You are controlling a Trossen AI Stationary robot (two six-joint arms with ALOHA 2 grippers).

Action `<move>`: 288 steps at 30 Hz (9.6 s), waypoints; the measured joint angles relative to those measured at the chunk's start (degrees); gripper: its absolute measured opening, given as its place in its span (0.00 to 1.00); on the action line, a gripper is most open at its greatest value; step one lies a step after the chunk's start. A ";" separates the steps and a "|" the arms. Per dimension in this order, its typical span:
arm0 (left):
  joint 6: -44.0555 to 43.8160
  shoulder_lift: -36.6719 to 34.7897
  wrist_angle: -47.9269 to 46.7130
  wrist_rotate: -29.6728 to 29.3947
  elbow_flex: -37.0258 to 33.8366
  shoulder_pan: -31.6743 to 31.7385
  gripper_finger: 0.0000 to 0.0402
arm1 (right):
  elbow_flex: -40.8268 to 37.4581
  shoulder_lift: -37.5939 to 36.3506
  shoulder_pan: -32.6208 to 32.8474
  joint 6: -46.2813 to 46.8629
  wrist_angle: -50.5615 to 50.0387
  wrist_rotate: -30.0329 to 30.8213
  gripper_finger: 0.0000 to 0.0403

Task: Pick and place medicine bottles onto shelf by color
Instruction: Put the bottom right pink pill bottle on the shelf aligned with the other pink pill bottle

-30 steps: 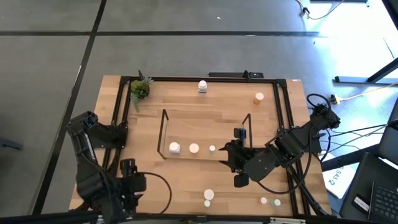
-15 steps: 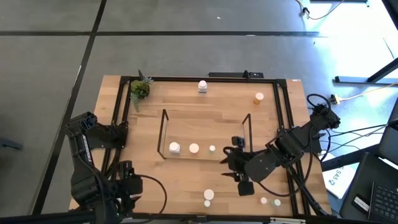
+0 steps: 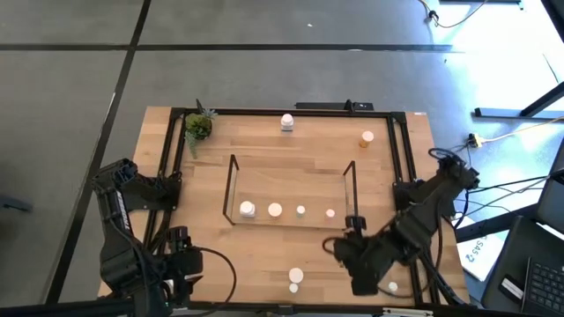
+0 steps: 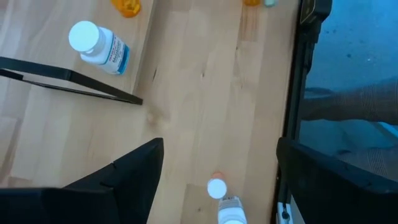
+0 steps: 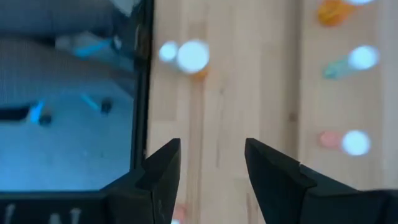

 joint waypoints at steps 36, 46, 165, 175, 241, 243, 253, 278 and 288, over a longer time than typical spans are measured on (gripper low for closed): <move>-0.94 0.33 -0.01 -5.63 -0.02 0.11 0.76 | -0.09 13.11 7.65 18.51 -4.72 -16.01 0.45; -0.92 0.33 -0.01 -5.59 -0.02 0.11 0.76 | -0.09 13.13 7.65 13.99 -4.78 -16.98 0.42; 5.11 0.26 0.04 -10.86 -0.02 1.53 0.76 | -10.41 18.49 15.19 18.60 -1.63 -11.78 0.53; 5.07 0.26 0.06 -10.86 -0.02 1.53 0.76 | -14.79 18.44 15.19 18.37 1.91 -11.83 0.53; 5.16 0.28 0.04 -10.66 -0.02 1.53 0.76 | 16.41 18.47 -0.49 27.39 -15.55 -3.88 0.29; 5.18 0.28 0.04 -10.64 -0.02 1.51 0.76 | 19.18 18.47 -2.28 27.35 -18.38 -3.74 0.29; 5.16 0.31 0.04 -11.86 -0.02 1.51 0.76 | 26.76 18.42 -13.07 15.43 -18.66 -0.78 0.29; 5.05 0.31 0.04 -10.72 -0.02 1.51 0.76 | 24.80 16.14 -25.68 -9.96 -18.61 4.18 0.29; 5.09 0.31 0.04 -10.38 -0.04 1.49 0.76 | 9.04 9.55 -27.21 -4.25 -18.55 5.51 0.29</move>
